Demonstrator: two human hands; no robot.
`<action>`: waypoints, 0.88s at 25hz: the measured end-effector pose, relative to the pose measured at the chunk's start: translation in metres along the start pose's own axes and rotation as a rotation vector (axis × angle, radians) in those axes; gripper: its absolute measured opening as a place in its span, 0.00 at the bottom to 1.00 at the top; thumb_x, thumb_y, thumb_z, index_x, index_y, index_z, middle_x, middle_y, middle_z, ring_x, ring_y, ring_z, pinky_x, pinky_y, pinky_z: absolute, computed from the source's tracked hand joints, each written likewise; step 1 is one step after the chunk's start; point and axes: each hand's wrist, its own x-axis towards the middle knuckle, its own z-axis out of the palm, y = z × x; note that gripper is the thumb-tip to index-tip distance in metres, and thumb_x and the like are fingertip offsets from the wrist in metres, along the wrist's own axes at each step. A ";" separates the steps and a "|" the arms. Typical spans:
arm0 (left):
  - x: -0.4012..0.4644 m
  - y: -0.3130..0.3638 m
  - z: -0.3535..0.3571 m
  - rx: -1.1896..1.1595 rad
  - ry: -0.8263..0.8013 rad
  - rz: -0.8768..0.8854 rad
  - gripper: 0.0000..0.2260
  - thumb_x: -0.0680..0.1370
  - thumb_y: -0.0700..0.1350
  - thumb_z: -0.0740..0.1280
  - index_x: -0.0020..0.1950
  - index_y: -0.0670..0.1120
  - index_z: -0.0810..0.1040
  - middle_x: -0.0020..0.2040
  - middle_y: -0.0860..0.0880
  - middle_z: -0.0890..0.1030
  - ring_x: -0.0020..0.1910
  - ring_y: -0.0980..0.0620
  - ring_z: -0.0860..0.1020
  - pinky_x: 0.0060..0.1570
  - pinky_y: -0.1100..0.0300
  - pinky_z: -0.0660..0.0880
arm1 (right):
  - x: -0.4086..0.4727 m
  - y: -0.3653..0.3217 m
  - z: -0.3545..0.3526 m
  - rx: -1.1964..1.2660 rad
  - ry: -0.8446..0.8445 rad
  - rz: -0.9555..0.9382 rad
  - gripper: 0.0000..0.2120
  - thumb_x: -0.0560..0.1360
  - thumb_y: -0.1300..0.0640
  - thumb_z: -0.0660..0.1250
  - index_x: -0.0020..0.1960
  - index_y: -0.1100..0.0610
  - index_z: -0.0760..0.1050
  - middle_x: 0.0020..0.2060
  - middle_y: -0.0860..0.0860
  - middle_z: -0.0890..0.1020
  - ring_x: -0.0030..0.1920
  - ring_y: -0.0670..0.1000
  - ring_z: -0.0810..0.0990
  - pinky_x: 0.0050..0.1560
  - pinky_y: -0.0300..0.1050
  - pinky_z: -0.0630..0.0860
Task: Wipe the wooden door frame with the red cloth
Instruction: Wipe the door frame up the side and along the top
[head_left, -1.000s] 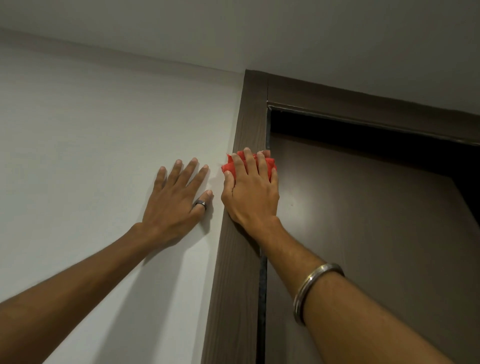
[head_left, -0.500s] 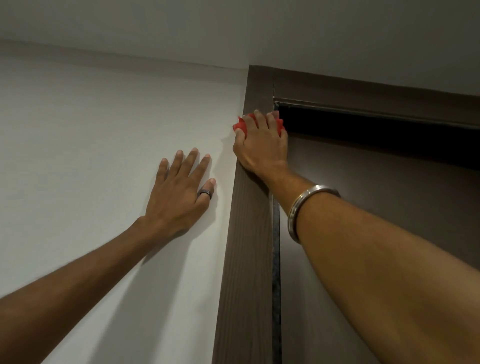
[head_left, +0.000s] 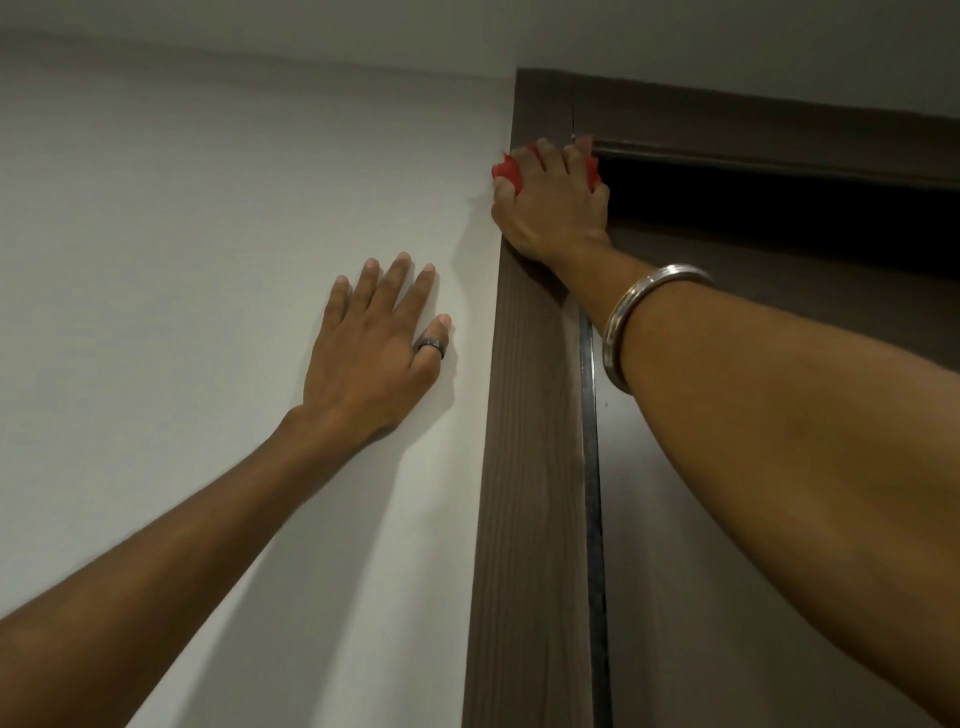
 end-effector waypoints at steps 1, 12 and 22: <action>-0.002 0.002 -0.001 -0.006 -0.004 -0.008 0.35 0.79 0.64 0.37 0.86 0.54 0.40 0.87 0.50 0.39 0.85 0.48 0.38 0.85 0.46 0.37 | -0.007 0.000 0.000 0.007 0.013 0.016 0.27 0.84 0.44 0.54 0.81 0.50 0.60 0.82 0.52 0.61 0.83 0.59 0.56 0.80 0.66 0.56; -0.134 0.001 0.004 -0.101 0.087 0.036 0.33 0.84 0.59 0.49 0.86 0.47 0.47 0.87 0.46 0.44 0.86 0.47 0.40 0.85 0.46 0.39 | -0.174 -0.029 -0.001 0.019 0.078 0.083 0.31 0.83 0.37 0.53 0.83 0.47 0.57 0.84 0.49 0.58 0.84 0.56 0.55 0.77 0.68 0.59; -0.325 0.005 0.003 -0.116 -0.172 0.090 0.33 0.83 0.55 0.57 0.85 0.41 0.55 0.86 0.41 0.53 0.86 0.40 0.48 0.85 0.46 0.40 | -0.425 -0.068 -0.027 -0.022 -0.209 0.266 0.34 0.81 0.39 0.61 0.84 0.48 0.57 0.84 0.50 0.57 0.84 0.55 0.54 0.73 0.67 0.65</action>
